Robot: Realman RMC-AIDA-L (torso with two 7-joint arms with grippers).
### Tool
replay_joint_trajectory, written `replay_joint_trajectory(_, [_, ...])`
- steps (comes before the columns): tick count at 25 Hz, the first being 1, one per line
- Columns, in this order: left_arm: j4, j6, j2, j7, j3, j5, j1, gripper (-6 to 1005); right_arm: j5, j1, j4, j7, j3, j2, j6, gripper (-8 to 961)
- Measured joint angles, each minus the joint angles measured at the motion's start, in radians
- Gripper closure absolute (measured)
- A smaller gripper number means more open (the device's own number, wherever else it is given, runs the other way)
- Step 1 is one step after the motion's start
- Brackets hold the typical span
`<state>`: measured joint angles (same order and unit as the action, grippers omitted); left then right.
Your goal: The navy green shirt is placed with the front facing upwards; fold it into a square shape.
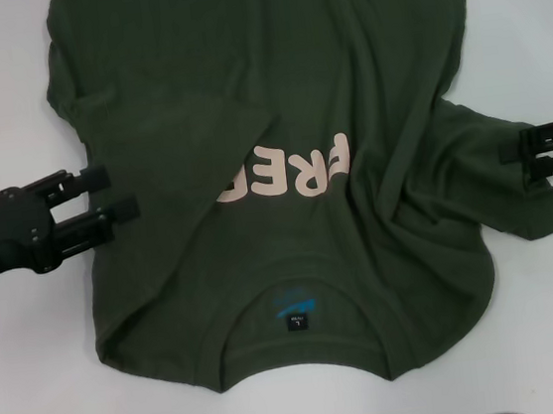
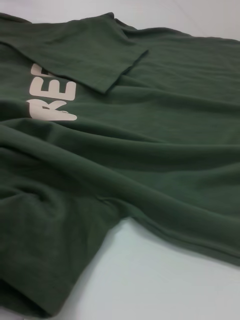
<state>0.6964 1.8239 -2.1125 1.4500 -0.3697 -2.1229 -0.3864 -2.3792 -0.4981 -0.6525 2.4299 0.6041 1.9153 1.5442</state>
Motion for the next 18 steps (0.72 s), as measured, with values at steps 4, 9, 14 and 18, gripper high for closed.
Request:
replay_joint_trajectory(4, [0.000, 0.000, -0.001, 0.000, 0.000, 0.000, 0.001, 278, 0.000, 0.005, -0.001, 0.000, 0.000, -0.005, 0.008, 190])
replay_joint_trajectory(9, [0.000, 0.000, -0.004, 0.000, 0.000, 0.000, 0.001, 279, 0.000, 0.009, 0.006, 0.004, 0.000, -0.009, 0.019, 191])
replay_joint_trajectory(14, [0.000, 0.000, -0.006, 0.000, 0.000, 0.000, -0.002, 279, -0.006, 0.010, 0.021, 0.005, -0.004, -0.003, 0.005, 191])
replay_joint_trajectory(18, [0.000, 0.000, -0.006, 0.000, 0.000, 0.000, -0.003, 279, -0.006, 0.007, 0.028, 0.006, -0.007, -0.001, 0.006, 191])
